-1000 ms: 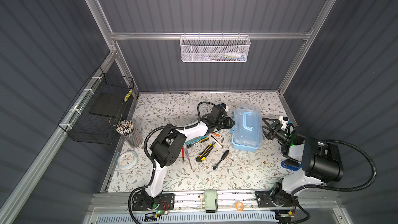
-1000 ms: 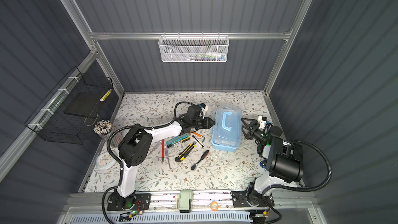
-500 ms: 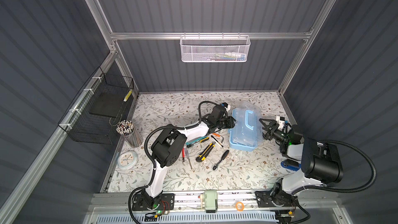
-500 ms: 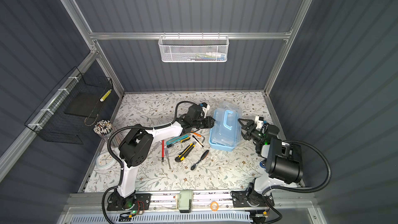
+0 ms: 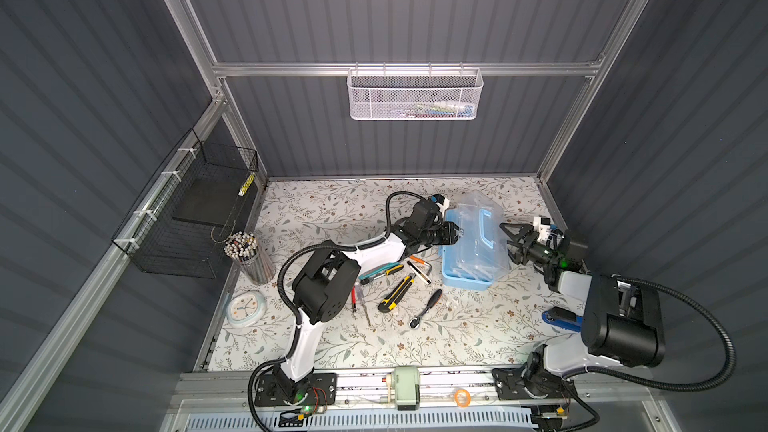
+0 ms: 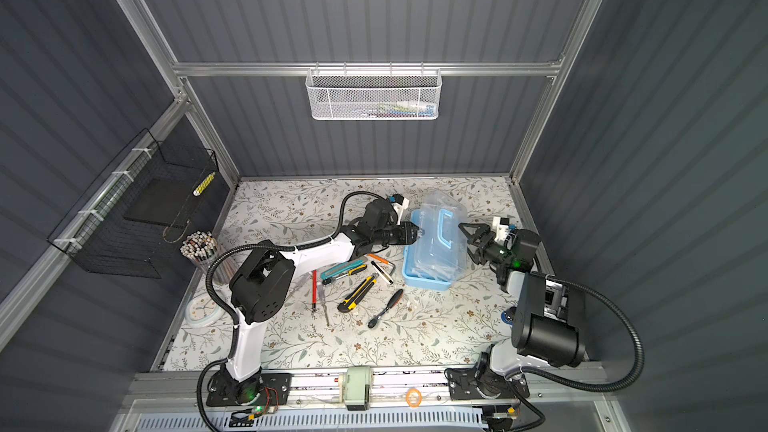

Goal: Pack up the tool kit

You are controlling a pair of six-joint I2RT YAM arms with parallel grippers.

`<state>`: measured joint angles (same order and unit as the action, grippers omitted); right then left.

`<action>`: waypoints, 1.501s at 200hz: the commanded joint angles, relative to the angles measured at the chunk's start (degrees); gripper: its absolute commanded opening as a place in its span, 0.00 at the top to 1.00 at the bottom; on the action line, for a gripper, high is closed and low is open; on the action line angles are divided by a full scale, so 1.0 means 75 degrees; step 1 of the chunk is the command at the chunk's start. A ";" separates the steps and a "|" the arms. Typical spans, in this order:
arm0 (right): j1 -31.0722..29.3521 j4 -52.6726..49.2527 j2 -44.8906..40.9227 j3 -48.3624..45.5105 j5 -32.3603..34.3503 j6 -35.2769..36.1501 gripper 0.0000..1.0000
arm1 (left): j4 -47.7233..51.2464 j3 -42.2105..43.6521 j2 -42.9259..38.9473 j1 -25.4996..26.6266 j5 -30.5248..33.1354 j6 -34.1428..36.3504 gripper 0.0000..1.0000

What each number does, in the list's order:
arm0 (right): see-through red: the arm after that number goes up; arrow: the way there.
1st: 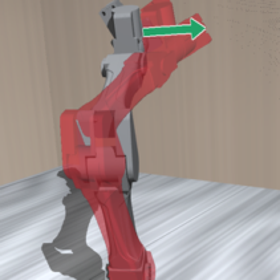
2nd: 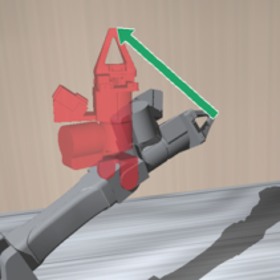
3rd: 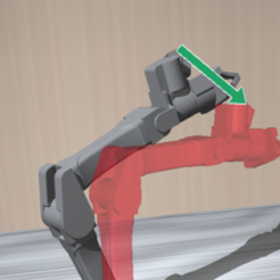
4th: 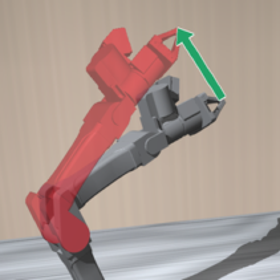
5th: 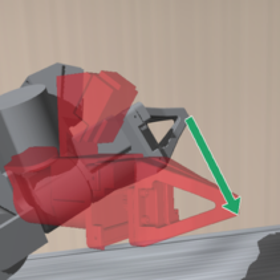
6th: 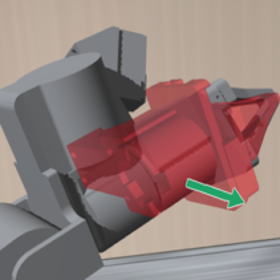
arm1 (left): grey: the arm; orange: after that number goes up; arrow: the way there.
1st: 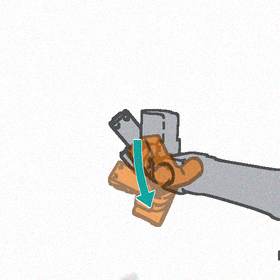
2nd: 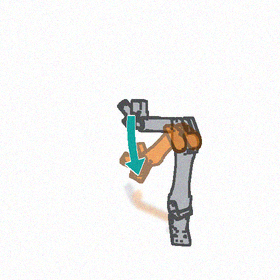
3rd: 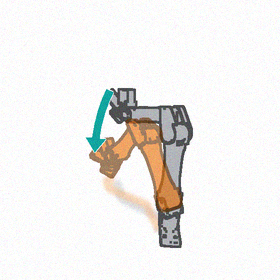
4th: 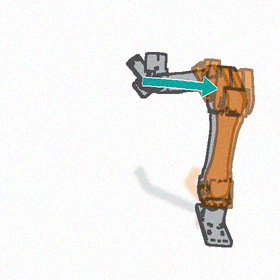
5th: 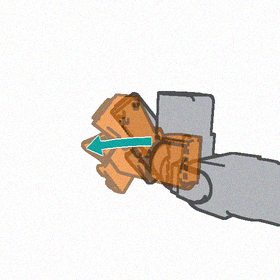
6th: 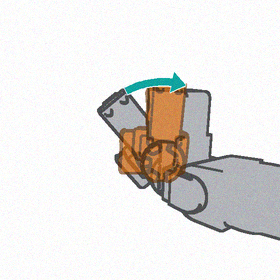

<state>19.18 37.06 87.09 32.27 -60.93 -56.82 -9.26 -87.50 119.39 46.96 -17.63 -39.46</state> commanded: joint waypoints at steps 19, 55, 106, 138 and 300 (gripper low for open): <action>-0.0317 -0.1533 -0.0267 0.0680 -0.0245 0.1081 0.09 | 0.0024 -0.0738 -0.0155 0.0315 -0.0101 0.0275 0.67; -0.0409 -0.1380 -0.0216 0.0684 -0.0244 0.0968 0.08 | 0.0335 -0.1097 -0.0108 0.0427 0.0142 0.0466 0.65; -0.0542 -0.1377 -0.0330 0.0820 -0.0256 0.0956 0.01 | 0.0654 -0.1402 -0.0040 0.0489 0.0258 0.0644 0.61; -0.0540 -0.1928 -0.0488 0.1066 -0.0222 0.1218 0.01 | 0.0683 -0.1300 -0.0057 0.0489 0.0295 0.0673 0.59; -0.0564 -0.6076 -0.0926 0.2071 0.2014 0.4248 0.01 | 0.0559 -0.1130 -0.0087 0.0488 0.0125 0.0795 0.54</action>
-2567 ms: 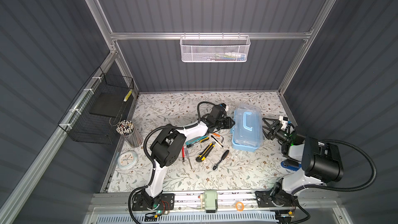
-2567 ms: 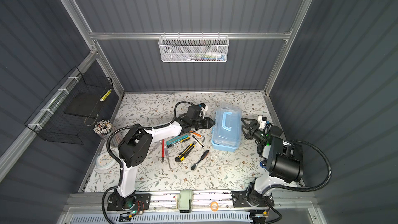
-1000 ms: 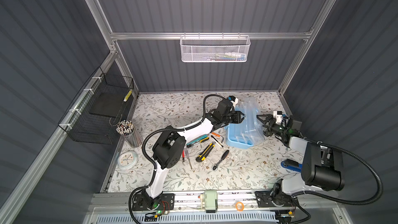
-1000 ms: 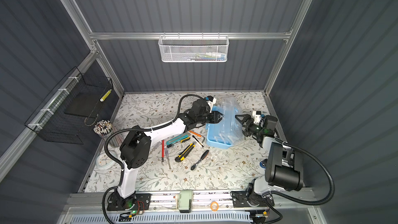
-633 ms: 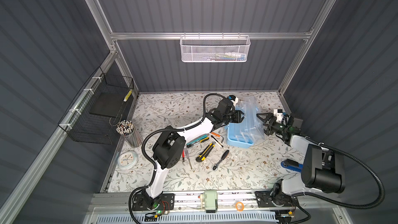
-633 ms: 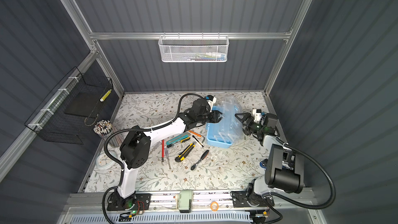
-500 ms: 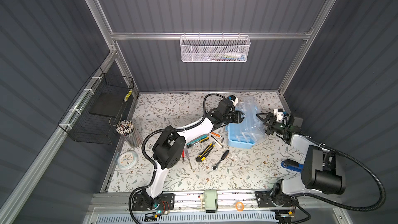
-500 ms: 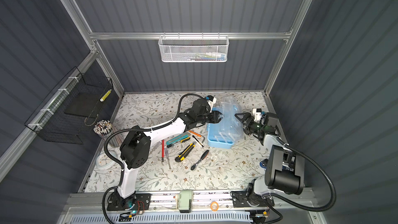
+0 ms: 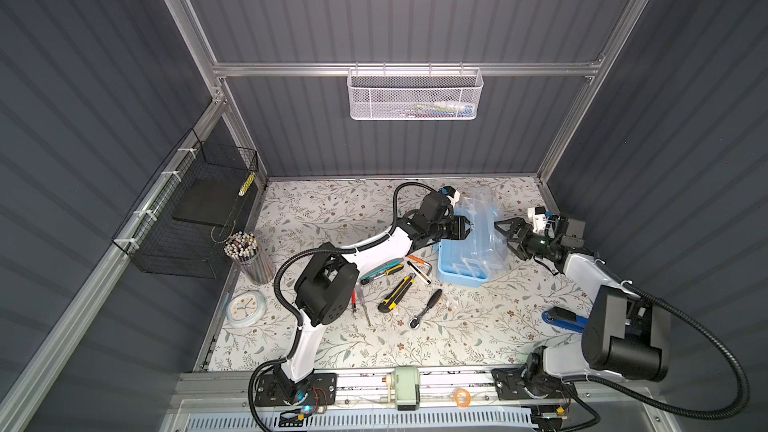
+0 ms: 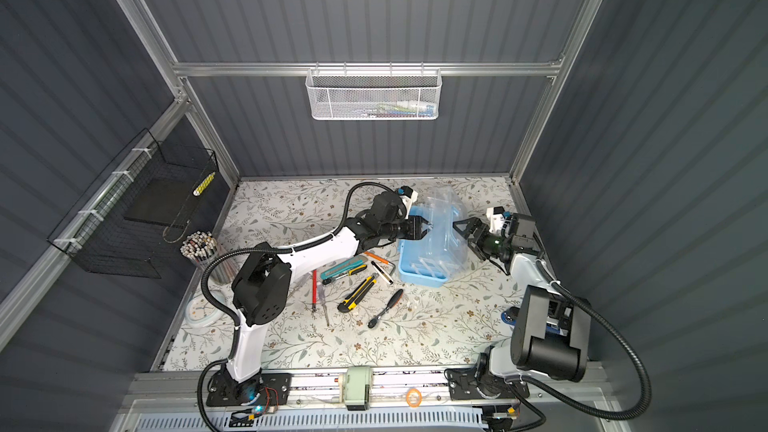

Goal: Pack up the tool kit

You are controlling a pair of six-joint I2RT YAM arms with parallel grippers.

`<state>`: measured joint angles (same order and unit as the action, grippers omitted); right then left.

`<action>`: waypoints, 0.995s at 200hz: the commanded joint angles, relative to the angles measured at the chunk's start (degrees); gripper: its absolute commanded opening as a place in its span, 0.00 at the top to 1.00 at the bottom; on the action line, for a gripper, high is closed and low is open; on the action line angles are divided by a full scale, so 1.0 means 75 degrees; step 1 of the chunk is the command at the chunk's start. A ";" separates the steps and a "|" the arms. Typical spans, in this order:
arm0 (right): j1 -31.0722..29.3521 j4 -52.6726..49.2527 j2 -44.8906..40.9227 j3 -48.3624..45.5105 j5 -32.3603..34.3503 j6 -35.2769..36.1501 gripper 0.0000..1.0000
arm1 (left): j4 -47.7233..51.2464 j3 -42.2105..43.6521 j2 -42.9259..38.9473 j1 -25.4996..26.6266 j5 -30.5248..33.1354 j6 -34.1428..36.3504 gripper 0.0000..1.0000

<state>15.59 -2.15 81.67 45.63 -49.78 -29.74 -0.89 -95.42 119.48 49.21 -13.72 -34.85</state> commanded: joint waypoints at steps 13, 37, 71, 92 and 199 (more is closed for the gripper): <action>-0.0064 -0.0932 -0.0258 0.0335 0.0664 0.0653 0.01 | -0.0544 -0.0063 -0.0105 0.0189 -0.0395 0.0185 0.53; -0.0057 -0.1341 -0.0327 0.0522 0.1110 0.0803 0.01 | -0.0570 -0.0047 -0.0112 0.0183 -0.0416 0.0183 0.52; -0.0029 -0.1564 -0.0521 0.0642 0.1294 0.0873 0.01 | -0.0688 -0.0111 -0.0011 0.0188 -0.0530 0.0104 0.51; -0.0024 -0.1553 -0.0640 0.0687 0.1191 0.0829 0.01 | -0.0726 -0.0178 0.0075 0.0180 -0.0585 0.0060 0.50; 0.0069 -0.1628 -0.1410 0.0863 0.0592 0.0520 0.01 | -0.0719 -0.0176 0.0152 0.0189 -0.0552 0.0111 0.48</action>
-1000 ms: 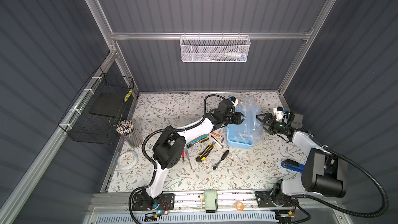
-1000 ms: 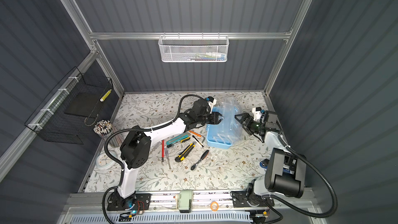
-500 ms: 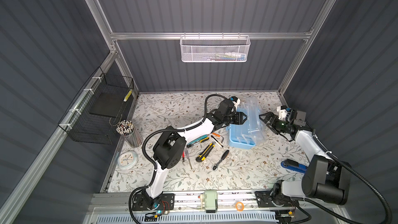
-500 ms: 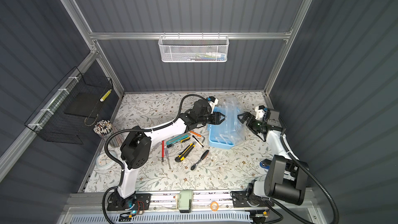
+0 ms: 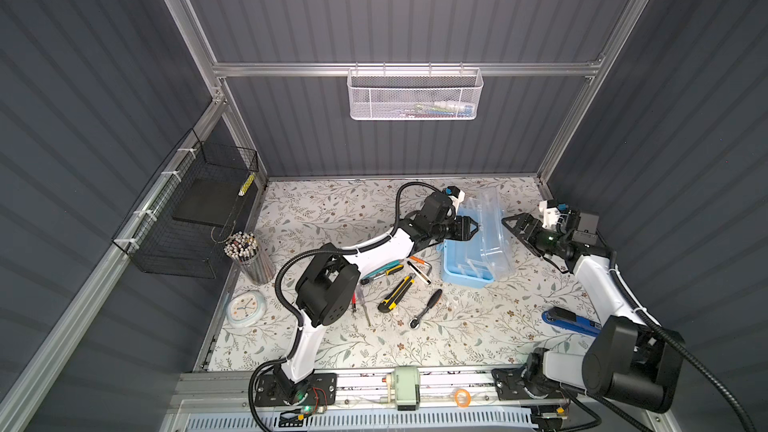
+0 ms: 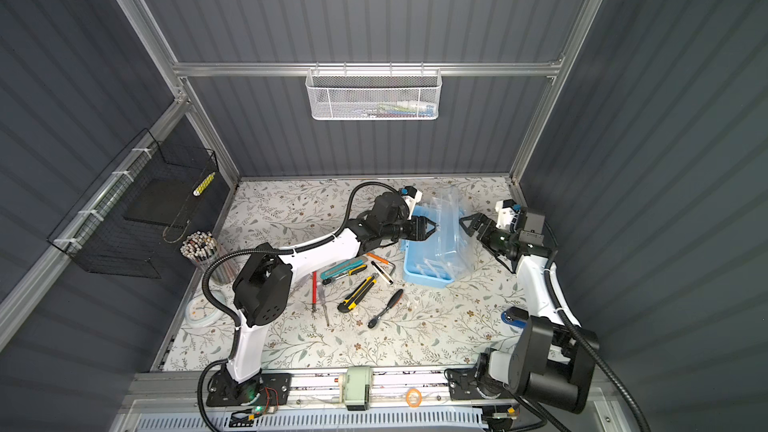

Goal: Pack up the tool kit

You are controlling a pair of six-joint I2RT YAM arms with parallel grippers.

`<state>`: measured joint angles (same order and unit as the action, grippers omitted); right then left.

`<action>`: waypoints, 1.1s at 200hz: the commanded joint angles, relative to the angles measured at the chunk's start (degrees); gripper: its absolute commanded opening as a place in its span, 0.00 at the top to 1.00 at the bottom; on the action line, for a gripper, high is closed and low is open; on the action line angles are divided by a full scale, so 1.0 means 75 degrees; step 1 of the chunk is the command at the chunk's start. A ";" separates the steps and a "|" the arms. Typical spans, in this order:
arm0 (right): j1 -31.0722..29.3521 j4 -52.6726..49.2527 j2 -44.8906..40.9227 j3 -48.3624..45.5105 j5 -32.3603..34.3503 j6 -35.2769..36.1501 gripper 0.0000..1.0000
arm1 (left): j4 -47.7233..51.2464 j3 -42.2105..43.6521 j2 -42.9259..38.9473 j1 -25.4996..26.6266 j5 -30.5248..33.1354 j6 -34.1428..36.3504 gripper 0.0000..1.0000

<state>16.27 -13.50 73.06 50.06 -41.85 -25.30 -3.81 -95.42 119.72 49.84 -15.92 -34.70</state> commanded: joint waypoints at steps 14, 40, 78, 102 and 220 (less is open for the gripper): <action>-0.0020 -0.0145 -0.0349 0.0314 -0.0531 -0.0114 0.01 | -0.0335 -0.0179 0.0116 0.0104 -0.0256 0.0091 0.48; -0.0021 -0.0115 -0.0450 0.0344 -0.0809 -0.0215 0.01 | -0.0350 -0.0186 0.0145 0.0095 -0.0246 0.0070 0.48; -0.0102 -0.0121 -0.0586 0.0362 -0.1194 -0.0272 0.04 | -0.0382 -0.0227 0.0209 0.0103 -0.0273 0.0036 0.48; -0.0266 -0.0169 -0.0463 0.0404 -0.1373 -0.0172 0.08 | -0.0394 -0.0280 0.0244 0.0104 -0.0314 0.0020 0.48; -0.0808 -0.0322 0.0201 0.0758 -0.1499 0.0149 0.19 | -0.0352 -0.0300 0.0244 0.0104 -0.0338 0.0144 0.47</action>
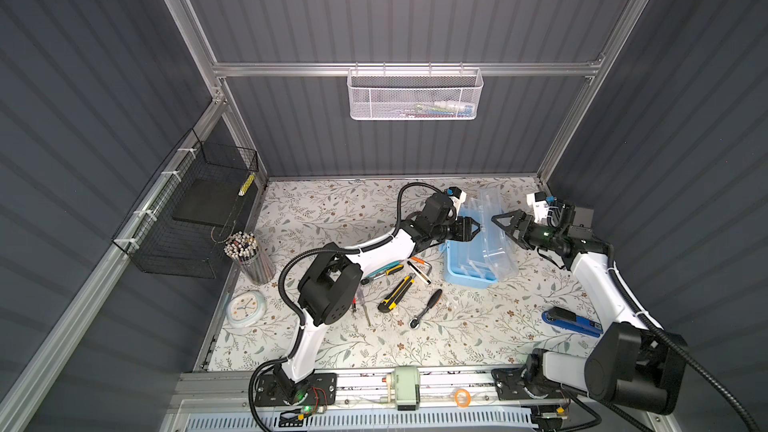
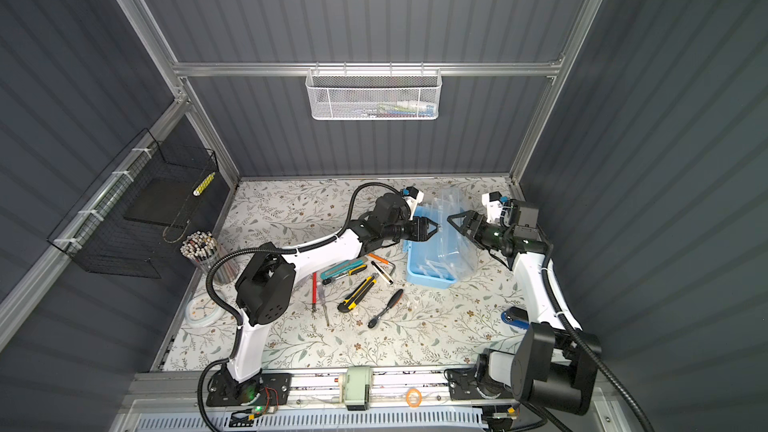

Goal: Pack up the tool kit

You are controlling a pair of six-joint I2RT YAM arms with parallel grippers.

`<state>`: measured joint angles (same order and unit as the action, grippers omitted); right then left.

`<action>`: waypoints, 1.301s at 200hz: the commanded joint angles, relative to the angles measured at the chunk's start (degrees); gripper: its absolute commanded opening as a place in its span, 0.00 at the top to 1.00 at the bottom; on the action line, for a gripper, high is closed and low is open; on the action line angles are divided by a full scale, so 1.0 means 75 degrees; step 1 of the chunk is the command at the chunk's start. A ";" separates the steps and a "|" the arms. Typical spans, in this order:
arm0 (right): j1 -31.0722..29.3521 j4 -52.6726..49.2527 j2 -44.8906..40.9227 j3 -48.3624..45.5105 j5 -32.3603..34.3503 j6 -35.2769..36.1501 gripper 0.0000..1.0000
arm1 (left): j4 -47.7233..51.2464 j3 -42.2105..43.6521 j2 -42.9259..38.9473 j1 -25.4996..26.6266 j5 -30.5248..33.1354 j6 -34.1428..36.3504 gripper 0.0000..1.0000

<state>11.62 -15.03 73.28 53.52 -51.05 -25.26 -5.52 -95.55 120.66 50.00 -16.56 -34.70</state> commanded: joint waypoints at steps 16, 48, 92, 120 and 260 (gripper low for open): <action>-0.0239 -0.0111 0.0249 0.0341 -0.0284 0.0153 0.20 | -0.0086 -0.0295 0.0129 0.0083 -0.0253 0.0170 0.47; -0.0282 -0.0024 0.0317 0.0332 -0.0362 0.0127 0.25 | -0.0061 -0.0302 0.0137 0.0061 -0.0253 0.0194 0.46; -0.0254 0.0417 0.0375 0.0207 -0.0759 -0.0160 0.35 | -0.0245 -0.0040 -0.0006 -0.0089 -0.0511 0.0069 0.46; -0.0220 0.0742 0.0396 0.0145 -0.0912 -0.0406 0.44 | -0.0214 0.0070 -0.0133 -0.0149 -0.0466 0.0132 0.46; -0.0031 0.2372 0.0395 -0.0483 -0.1542 -0.1612 0.53 | -0.0436 0.0337 -0.0327 -0.0231 -0.0517 0.0075 0.44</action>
<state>11.53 -4.12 76.58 50.72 -57.17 -33.74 -6.07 -93.95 120.90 47.83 -18.52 -34.72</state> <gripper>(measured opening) 0.472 0.561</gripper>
